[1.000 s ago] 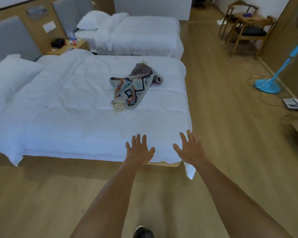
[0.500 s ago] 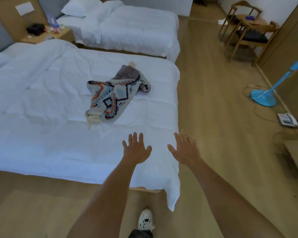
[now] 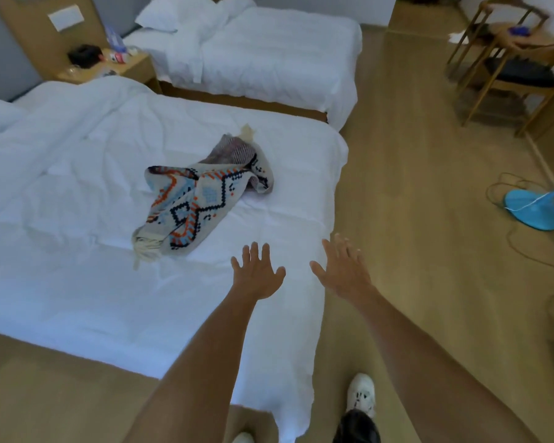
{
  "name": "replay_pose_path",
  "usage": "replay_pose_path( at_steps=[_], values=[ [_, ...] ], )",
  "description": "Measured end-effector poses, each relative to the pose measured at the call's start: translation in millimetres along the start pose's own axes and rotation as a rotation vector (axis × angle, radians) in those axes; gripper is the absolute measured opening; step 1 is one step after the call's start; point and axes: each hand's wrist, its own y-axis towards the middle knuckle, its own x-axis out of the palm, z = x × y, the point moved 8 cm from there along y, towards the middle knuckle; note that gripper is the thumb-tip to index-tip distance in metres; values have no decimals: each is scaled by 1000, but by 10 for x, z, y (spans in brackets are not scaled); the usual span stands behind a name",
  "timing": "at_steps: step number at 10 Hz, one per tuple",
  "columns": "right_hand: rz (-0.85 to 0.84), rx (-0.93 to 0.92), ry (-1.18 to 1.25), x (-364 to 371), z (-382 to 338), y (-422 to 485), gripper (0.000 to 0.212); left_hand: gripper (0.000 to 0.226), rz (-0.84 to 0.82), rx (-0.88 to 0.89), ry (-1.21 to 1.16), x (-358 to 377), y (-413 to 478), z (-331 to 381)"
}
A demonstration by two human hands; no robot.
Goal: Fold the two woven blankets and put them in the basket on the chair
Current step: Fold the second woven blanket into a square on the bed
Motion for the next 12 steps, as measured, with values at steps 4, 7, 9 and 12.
replay_pose_path(
  at_steps=[4, 7, 9, 12],
  values=[
    [-103, -135, -64, -506, 1353, 1390, 67, 71, -10, -189, -118, -73, 889, 1268],
    [-199, -424, -120, -274, 581, 2014, 65, 72, -13, -442, -236, -85, 1183, 602],
    [-182, -545, -197, -300, 46, 2773, 65, 71, 41, -543, -319, -287, 1692, 132],
    [-223, -733, -296, -188, -906, 3364, 65, 72, 34, -695, -432, -445, 1954, -556]
  ],
)
